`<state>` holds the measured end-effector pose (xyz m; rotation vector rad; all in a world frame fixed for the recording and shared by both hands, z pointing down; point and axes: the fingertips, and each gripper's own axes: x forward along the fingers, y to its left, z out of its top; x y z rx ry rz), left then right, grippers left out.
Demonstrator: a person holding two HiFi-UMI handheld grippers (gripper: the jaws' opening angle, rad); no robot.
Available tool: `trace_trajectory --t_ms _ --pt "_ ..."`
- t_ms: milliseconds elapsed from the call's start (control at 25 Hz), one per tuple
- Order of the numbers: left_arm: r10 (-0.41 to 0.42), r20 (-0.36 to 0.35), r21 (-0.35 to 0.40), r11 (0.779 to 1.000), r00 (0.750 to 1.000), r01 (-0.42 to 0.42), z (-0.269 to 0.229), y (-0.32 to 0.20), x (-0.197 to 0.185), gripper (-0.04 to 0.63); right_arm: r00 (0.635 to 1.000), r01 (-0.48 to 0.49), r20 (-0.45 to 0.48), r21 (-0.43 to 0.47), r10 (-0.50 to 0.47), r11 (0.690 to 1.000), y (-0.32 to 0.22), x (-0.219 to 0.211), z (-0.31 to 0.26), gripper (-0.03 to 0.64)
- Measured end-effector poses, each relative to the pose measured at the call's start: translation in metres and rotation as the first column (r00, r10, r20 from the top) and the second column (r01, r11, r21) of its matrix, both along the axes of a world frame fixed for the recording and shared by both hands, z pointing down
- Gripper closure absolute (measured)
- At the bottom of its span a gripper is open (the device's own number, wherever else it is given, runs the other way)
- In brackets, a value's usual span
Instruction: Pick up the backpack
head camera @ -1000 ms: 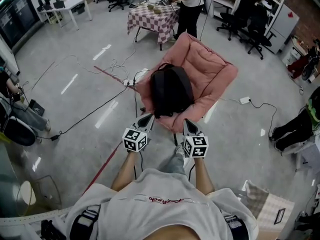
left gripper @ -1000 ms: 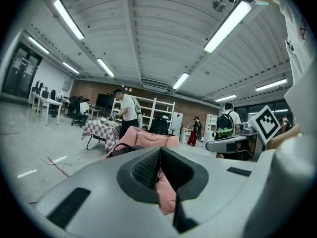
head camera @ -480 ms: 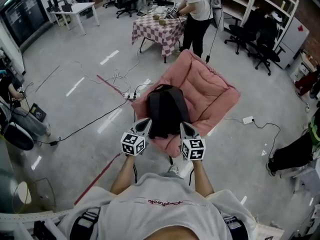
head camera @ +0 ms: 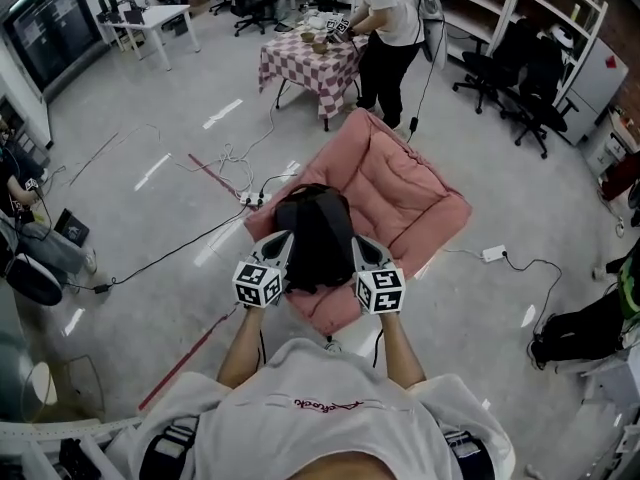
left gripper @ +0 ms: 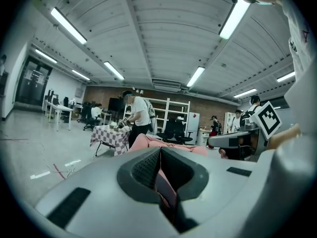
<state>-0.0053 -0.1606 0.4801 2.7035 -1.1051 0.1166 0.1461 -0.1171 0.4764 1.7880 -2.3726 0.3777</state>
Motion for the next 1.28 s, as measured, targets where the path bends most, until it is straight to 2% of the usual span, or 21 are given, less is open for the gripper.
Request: trace_trajectory --t_ms 280,640,960,1280 --pt "-0.027 0.035 -0.049 0.998 0.999 0.029 0.019 -0.001 0.01 0.583 0.999 0.024 0.022 -0.028 -0.024 0.999 -0.013 0.019 0.015 0.598" --pt "-0.044 0.059 -0.136 0.989 0.997 0.051 0.064 -0.015 -0.006 0.583 0.999 0.027 0.033 -0.107 -0.024 0.994 -0.027 0.018 0.056 0.598" --pt "-0.008 0.062 -0.228 0.974 0.998 0.022 0.119 -0.056 -0.013 0.583 1.0 -0.013 0.021 -0.198 0.018 0.98 -0.061 0.02 0.104 0.598" --pt "0.043 0.053 -0.294 0.955 0.998 -0.025 0.167 -0.12 -0.032 0.583 0.996 -0.082 0.006 -0.26 0.087 0.962 -0.117 0.004 0.145 0.597"
